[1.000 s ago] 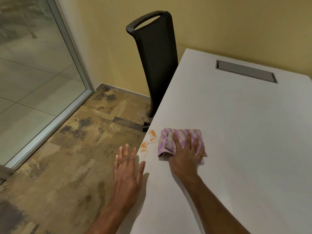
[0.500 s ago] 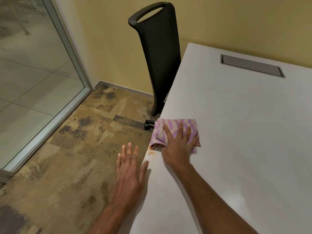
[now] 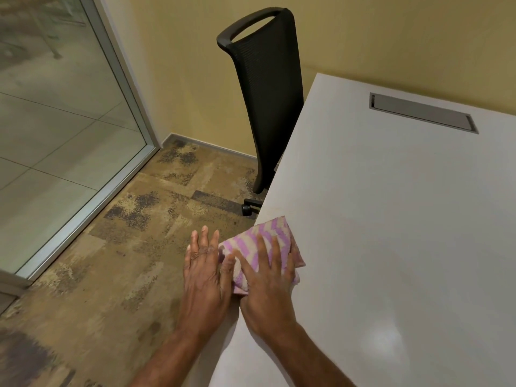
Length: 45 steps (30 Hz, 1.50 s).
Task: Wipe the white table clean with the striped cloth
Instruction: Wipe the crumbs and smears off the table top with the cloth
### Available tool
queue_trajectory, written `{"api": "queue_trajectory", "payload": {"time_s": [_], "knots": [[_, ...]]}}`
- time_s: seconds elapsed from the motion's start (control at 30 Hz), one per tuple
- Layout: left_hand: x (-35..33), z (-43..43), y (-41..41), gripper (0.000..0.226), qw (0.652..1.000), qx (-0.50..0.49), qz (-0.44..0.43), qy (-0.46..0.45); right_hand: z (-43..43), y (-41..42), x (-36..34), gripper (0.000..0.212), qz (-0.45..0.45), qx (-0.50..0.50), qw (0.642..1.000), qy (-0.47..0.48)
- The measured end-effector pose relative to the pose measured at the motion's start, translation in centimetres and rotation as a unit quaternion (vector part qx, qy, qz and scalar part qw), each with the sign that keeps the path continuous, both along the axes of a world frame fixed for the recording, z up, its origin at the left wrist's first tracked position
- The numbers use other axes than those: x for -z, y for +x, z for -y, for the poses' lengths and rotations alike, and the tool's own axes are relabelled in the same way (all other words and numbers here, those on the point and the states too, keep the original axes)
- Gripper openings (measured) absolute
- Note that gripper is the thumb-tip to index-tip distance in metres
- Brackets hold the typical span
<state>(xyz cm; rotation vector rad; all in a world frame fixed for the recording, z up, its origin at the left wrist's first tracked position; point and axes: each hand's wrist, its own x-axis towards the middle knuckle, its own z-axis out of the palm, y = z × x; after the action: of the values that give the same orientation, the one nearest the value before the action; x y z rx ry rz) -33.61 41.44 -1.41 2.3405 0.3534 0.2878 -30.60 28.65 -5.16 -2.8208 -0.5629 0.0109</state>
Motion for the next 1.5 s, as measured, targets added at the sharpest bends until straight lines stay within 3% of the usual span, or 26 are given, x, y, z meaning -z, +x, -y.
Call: {"api": "queue_trajectory", "payload": {"time_s": [0.3,0.5,0.57,0.7,0.77,0.8,0.93,1.1,1.5], "knots": [[-1.0,1.6,-1.5,0.063,1.0,-0.014,-0.011,-0.015,3.3,-5.6,0.4,0.114,0.09,-0.01,0.996,-0.017],[-0.6,3.3,-2.2,0.06,1.0,0.0,-0.026,-0.01,8.2,-8.4,0.2,0.099,0.163,0.011,0.985,-0.061],[-0.6,3.8,-2.2,0.059,1.0,0.006,-0.024,-0.012,9.7,-8.7,0.1,0.081,0.2,0.039,0.977,-0.065],[-0.4,3.6,-2.0,0.059,0.999,0.018,-0.03,-0.004,10.8,-8.2,-0.6,0.056,0.15,0.117,0.982,-0.015],[-0.1,3.2,-1.8,0.059,0.999,0.024,-0.03,0.007,10.3,-7.7,-1.0,0.054,0.115,0.168,0.979,0.023],[0.1,3.0,-1.7,0.059,0.999,0.03,-0.029,0.01,9.9,-7.1,-1.3,0.056,0.103,0.19,0.976,0.036],[1.1,2.4,-1.0,0.061,0.998,0.058,-0.031,0.019,8.2,-3.6,-2.3,0.097,0.026,0.239,0.971,0.01],[1.5,2.3,0.6,0.063,0.996,0.078,-0.03,0.03,7.2,1.4,-2.7,0.079,-0.027,0.248,0.966,-0.072],[1.8,0.7,3.8,0.065,0.992,0.117,-0.03,0.022,4.1,9.6,-2.4,0.09,-0.034,0.279,0.956,-0.079]]}}
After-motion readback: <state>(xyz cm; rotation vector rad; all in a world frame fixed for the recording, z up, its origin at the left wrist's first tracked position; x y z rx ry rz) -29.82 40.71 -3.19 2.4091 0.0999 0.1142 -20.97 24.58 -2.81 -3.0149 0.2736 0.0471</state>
